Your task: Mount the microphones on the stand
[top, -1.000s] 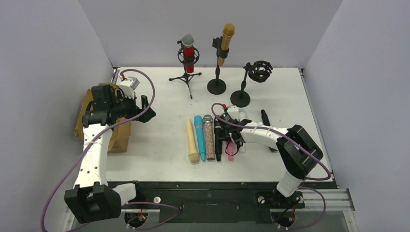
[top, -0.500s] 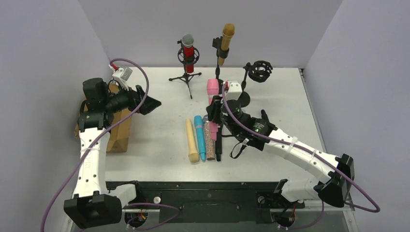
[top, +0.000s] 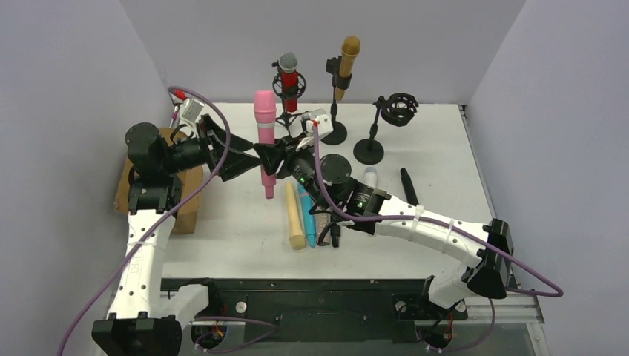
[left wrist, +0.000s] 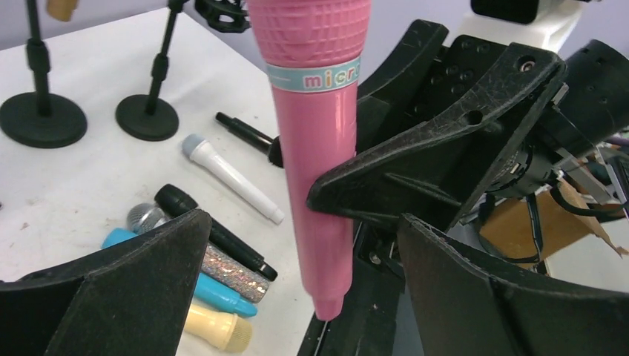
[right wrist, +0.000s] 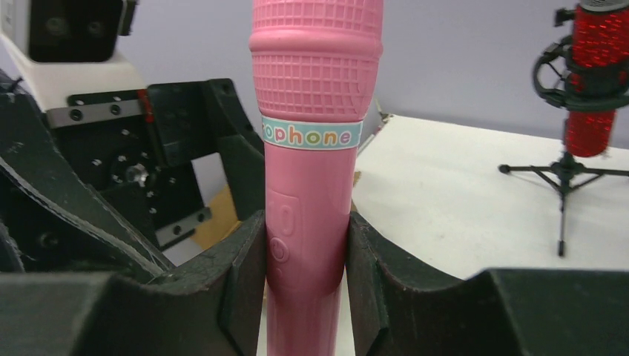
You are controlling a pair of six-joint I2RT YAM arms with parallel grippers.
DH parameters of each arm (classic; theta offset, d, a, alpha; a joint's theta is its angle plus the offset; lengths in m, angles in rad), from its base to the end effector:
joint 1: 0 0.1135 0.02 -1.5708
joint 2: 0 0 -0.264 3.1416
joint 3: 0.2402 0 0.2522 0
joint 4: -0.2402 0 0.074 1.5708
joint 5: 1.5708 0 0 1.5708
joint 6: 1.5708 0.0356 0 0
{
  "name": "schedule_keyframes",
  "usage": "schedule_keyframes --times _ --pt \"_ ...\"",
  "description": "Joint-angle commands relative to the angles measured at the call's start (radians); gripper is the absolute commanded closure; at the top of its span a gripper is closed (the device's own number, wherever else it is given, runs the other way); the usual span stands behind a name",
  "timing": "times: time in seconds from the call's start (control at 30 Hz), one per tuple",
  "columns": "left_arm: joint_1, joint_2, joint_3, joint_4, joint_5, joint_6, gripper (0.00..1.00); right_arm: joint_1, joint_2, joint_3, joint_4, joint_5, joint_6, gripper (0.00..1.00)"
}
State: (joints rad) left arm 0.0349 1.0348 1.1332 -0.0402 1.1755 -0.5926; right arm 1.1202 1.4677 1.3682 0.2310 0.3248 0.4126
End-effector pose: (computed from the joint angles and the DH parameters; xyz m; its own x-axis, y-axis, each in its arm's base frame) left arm 0.2116 -0.0255 0.4294 -0.4585 -0.2312 -0.8581 0.7851 0.3470 -0.5130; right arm 0.1624 0.3095 0.4256 -0.2345 0.3878 -0.8914 -0.6782 0.5917 0.4359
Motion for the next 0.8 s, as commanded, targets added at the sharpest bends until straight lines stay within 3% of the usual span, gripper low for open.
schedule_keyframes --times 0.0,0.37,0.5,0.63,0.73,0.77 --pt "-0.026 -0.05 -0.008 0.068 0.069 -0.032 0.04 0.028 0.014 0.068 0.238 -0.051 -0.015 1.0" --pt "-0.072 -0.078 -0.014 0.073 0.135 0.001 0.0 0.055 0.027 0.059 0.389 -0.045 0.027 1.0" --pt "-0.09 -0.079 -0.015 0.071 0.16 0.005 0.1 0.057 0.034 0.062 0.425 -0.061 0.036 1.0" --pt "-0.093 -0.077 -0.01 0.069 0.222 0.013 0.14 0.063 0.023 0.069 0.428 -0.073 0.04 1.0" --pt "-0.095 -0.087 -0.018 0.069 0.239 0.016 0.1 0.063 0.003 0.047 0.454 -0.063 0.023 1.0" --pt "-0.094 -0.091 -0.02 0.069 0.236 0.02 0.02 0.058 -0.012 0.037 0.457 -0.057 0.013 1.0"
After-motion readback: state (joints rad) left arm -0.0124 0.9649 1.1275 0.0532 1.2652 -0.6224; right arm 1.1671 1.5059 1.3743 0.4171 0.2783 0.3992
